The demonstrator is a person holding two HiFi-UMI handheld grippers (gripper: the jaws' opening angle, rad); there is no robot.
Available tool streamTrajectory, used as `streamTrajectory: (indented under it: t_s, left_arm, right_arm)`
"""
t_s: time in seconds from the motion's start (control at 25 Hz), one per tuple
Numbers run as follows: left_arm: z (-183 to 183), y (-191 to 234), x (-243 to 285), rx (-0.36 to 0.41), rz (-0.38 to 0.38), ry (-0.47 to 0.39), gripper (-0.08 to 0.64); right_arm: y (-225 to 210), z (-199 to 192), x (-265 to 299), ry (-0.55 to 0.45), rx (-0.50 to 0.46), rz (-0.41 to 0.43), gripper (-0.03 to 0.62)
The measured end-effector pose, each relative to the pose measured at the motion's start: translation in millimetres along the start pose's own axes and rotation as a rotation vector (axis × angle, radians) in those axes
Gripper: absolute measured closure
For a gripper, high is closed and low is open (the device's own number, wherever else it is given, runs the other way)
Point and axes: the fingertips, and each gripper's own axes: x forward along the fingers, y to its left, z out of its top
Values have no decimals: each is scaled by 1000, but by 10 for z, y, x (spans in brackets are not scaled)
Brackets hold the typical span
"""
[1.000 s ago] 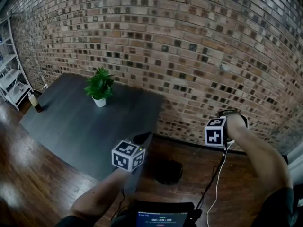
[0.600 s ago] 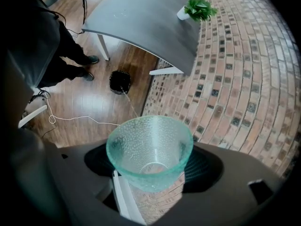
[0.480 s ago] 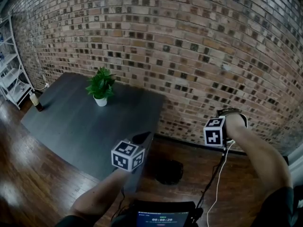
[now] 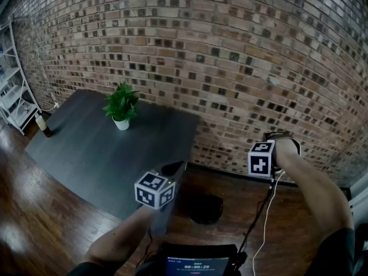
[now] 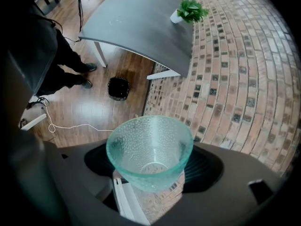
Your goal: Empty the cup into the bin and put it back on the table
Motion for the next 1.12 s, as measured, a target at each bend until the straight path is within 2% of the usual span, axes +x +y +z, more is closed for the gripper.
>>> streamTrajectory:
  t_s: [0.2, 0.52, 0.72, 1.0, 1.12]
  left_arm:
    - [27, -30, -1, 4, -17, -9, 558]
    - [44, -43, -7, 9, -13, -23, 558]
    - [41, -38, -49, -5, -5, -28, 558]
    - [10, -90, -52, -56, -21, -28, 558]
    - [21, -168, -32, -8, -36, -21, 558]
  right_arm:
    - [112, 51, 66, -100, 111, 44, 190]
    - [420, 212, 188, -330, 366, 193, 190]
    - [567, 305, 168, -499, 559, 275, 190]
    - [715, 286, 210, -616, 705, 292, 190]
    - [728, 303, 149, -697, 790, 322, 190]
